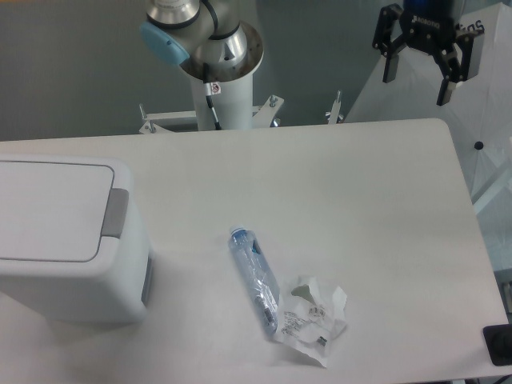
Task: Open the trash can
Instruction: 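Move the open gripper down from its raised pose toward the table, then swing the gripper over to the white trash can's lid edge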
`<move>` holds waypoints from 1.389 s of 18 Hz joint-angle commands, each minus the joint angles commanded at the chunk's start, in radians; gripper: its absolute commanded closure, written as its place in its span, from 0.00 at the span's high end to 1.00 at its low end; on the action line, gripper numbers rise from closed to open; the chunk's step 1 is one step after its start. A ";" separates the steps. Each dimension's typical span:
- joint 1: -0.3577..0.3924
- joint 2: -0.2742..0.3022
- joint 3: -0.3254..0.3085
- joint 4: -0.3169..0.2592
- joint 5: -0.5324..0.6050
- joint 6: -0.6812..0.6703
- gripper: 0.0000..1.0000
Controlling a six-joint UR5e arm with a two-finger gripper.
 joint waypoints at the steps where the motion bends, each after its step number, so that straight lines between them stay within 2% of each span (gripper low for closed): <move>1: 0.000 0.000 -0.005 0.000 0.003 0.000 1.00; 6: -0.005 0.006 -0.011 0.006 -0.001 -0.005 1.00; 8: -0.020 0.005 -0.011 0.006 -0.009 -0.078 1.00; 10: -0.069 -0.002 0.003 0.008 -0.034 -0.231 1.00; 12: -0.119 -0.020 0.011 0.040 -0.040 -0.467 1.00; 15: -0.227 -0.050 0.002 0.171 -0.035 -0.714 1.00; 17: -0.256 -0.057 0.002 0.213 -0.040 -0.832 1.00; 22: -0.354 -0.058 -0.012 0.233 -0.041 -1.067 1.00; 25: -0.429 -0.078 -0.018 0.250 -0.041 -1.211 1.00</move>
